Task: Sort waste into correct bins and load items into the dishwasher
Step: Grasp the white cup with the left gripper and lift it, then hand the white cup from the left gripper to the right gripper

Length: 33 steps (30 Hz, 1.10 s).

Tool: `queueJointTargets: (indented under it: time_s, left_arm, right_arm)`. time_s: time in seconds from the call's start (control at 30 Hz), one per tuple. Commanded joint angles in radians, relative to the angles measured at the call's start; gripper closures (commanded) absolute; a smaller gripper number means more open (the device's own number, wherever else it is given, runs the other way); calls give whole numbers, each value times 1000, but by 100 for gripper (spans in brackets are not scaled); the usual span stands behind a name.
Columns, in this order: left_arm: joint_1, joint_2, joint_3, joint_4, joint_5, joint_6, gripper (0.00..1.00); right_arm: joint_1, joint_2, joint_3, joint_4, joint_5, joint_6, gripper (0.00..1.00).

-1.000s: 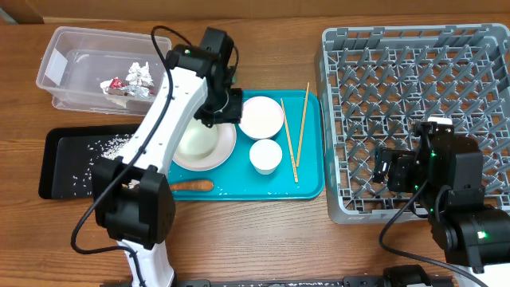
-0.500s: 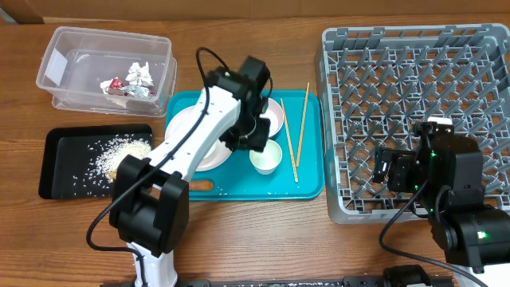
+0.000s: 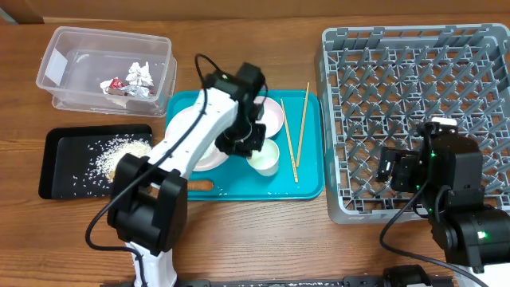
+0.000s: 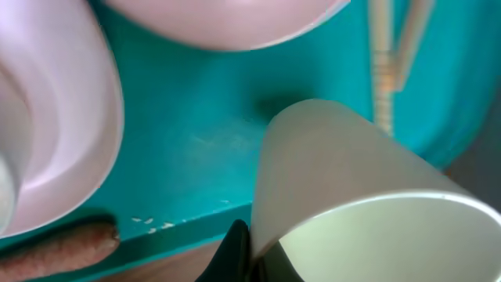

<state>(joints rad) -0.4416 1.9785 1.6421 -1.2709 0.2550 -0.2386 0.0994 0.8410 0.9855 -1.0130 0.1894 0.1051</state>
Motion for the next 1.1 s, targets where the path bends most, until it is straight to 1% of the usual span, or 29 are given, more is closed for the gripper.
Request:
queueJointTargets:
  time_s: [0.0, 0.07, 0.13, 0.17, 0.23, 0.27, 0.33, 0.4, 0.5, 0.57, 0.73, 0.93, 1.07]
  left_arm:
    - [103, -19, 91, -14, 435, 222, 96]
    - [156, -19, 93, -9, 640, 275, 96]
    - [207, -19, 93, -3, 795, 302, 96]
    - [228, -19, 92, 1, 863, 311, 96]
    - [265, -19, 92, 13, 971, 314, 96]
    - [279, -19, 92, 18, 1006, 314, 96]
    - [296, -19, 93, 19, 1030, 313, 96]
    - [303, -19, 93, 15, 1032, 313, 96]
    - [299, -19, 92, 15, 1041, 313, 96]
    - [287, -19, 92, 18, 1090, 313, 96]
    - [250, -19, 93, 56, 1161, 313, 96]
    - [190, -19, 92, 126, 1214, 275, 96]
    - [140, -19, 92, 195, 1232, 225, 96]
  right_arm:
    - [-6, 14, 29, 24, 246, 120, 0]
    - [-18, 40, 29, 56, 244, 172, 0]
    - [-39, 83, 29, 103, 144, 183, 0]
    - [-55, 110, 29, 135, 50, 183, 0]
    - [-85, 169, 29, 208, -201, 155, 0]
    - [-101, 201, 29, 255, -380, 118, 0]
    - [-125, 264, 29, 351, -763, 47, 0]
    - [-134, 328, 29, 464, -1126, 6, 0]
    - [-132, 399, 29, 610, -1420, -5, 0]
    - [-132, 439, 29, 668, -1509, -5, 0]
    - [-132, 486, 29, 669, -1522, -5, 0]
    - [-132, 497, 29, 686, -1572, -9, 0]
    - [-132, 497, 29, 698, -1586, -9, 0]
